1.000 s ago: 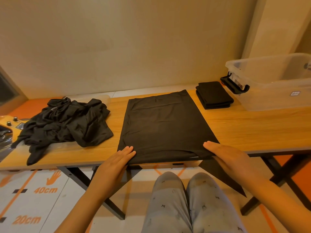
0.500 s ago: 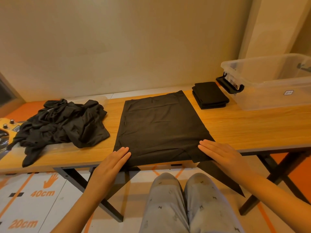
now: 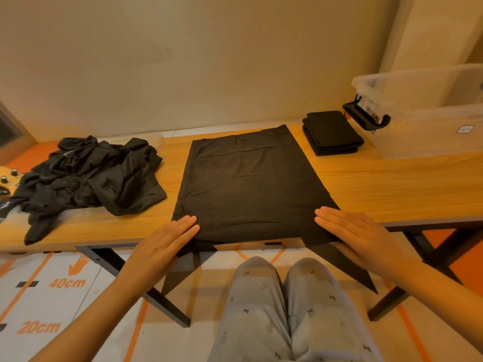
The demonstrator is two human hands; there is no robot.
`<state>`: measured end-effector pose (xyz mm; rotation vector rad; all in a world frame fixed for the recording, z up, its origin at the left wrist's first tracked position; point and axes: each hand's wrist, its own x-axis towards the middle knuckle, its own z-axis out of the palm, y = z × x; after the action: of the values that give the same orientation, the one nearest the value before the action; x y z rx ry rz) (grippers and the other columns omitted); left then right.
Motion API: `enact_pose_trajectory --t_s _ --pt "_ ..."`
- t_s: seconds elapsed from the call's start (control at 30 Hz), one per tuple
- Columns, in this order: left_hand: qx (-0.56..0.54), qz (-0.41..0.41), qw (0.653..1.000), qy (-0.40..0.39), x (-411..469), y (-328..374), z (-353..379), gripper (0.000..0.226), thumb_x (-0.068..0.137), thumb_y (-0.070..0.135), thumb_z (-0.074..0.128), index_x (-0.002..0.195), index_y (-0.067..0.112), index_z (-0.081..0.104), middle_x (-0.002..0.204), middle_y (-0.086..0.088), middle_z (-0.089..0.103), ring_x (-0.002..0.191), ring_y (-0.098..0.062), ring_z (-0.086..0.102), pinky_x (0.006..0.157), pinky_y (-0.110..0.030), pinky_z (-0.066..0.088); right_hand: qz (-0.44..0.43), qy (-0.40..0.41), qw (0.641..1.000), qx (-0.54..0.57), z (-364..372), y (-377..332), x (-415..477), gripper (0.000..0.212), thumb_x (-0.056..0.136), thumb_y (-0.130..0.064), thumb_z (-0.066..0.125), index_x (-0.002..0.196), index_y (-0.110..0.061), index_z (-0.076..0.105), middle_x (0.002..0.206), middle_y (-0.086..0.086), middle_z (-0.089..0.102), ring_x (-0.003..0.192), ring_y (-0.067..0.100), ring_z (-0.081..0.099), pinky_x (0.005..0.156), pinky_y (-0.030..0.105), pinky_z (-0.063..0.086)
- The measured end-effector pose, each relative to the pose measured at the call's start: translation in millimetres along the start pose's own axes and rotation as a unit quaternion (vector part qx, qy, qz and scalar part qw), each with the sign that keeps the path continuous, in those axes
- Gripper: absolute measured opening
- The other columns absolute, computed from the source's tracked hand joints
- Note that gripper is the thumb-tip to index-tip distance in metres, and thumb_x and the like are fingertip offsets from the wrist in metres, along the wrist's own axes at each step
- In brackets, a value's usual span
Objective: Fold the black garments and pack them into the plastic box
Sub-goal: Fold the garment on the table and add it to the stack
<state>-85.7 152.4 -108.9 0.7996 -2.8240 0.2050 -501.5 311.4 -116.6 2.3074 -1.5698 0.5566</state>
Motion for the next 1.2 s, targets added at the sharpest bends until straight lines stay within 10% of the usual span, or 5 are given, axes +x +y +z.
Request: enact_pose_trajectory --t_s 0.13,0.43,0.7,0.87,1.2 --pt "0.038 0.038 0.998 -0.018 2.6 -6.2 -3.1 0.126 0.049 -0.018 0.08 0.151 0.019 0.017 0.154 -0.004 0.023 0.147 -0.016 0.01 0.118 -0.025 0.006 -0.013 -0.063 0.998 -0.01 -2.6 8.2 1.9 0.108 0.054 0.006 0.086 0.144 -0.02 0.032 0.146 0.003 0.039 0.136 0.014 0.03 0.102 0.035 0.035" --pt "0.065 0.058 0.996 -0.009 3.2 -16.6 -6.1 0.138 0.046 -0.013 0.085 0.154 0.02 0.006 0.152 -0.008 0.026 0.147 -0.02 0.014 0.117 -0.028 0.011 -0.04 -0.12 0.991 -0.034 -15.2 23.9 9.3 0.133 0.051 0.004 0.087 0.152 -0.032 0.008 0.148 -0.001 0.034 0.144 0.008 0.014 0.103 0.038 0.032" --pt "0.012 0.03 0.998 0.051 11.7 -4.5 2.3 0.128 0.055 0.0 0.088 0.154 0.021 0.009 0.161 -0.004 0.008 0.146 -0.023 0.016 0.119 -0.029 0.011 -0.041 -0.053 0.998 -0.021 -3.7 22.1 12.2 0.084 0.063 -0.016 0.082 0.137 -0.019 0.042 0.139 0.003 0.05 0.132 0.016 0.038 0.114 0.028 0.019" --pt "0.034 0.077 0.995 0.049 12.2 -6.6 9.0 0.049 0.105 0.031 0.01 0.153 0.02 0.013 0.158 -0.005 0.018 0.148 -0.02 0.013 0.121 -0.034 0.01 -0.033 -0.041 0.998 -0.02 -1.8 22.6 7.8 0.045 0.104 -0.042 0.022 0.141 -0.023 0.036 0.141 0.0 0.049 0.137 0.012 0.034 0.115 0.027 0.02" --pt "-0.248 -0.076 0.96 0.104 1.2 27.0 -21.2 0.036 0.099 0.047 0.037 0.134 0.044 0.044 0.141 0.026 0.044 0.132 0.002 0.041 0.111 -0.018 0.028 0.098 -0.004 0.982 0.164 -19.9 10.4 12.6 0.042 0.1 -0.05 0.029 0.139 -0.041 0.041 0.139 -0.022 0.049 0.132 -0.002 0.041 0.115 0.019 0.02"
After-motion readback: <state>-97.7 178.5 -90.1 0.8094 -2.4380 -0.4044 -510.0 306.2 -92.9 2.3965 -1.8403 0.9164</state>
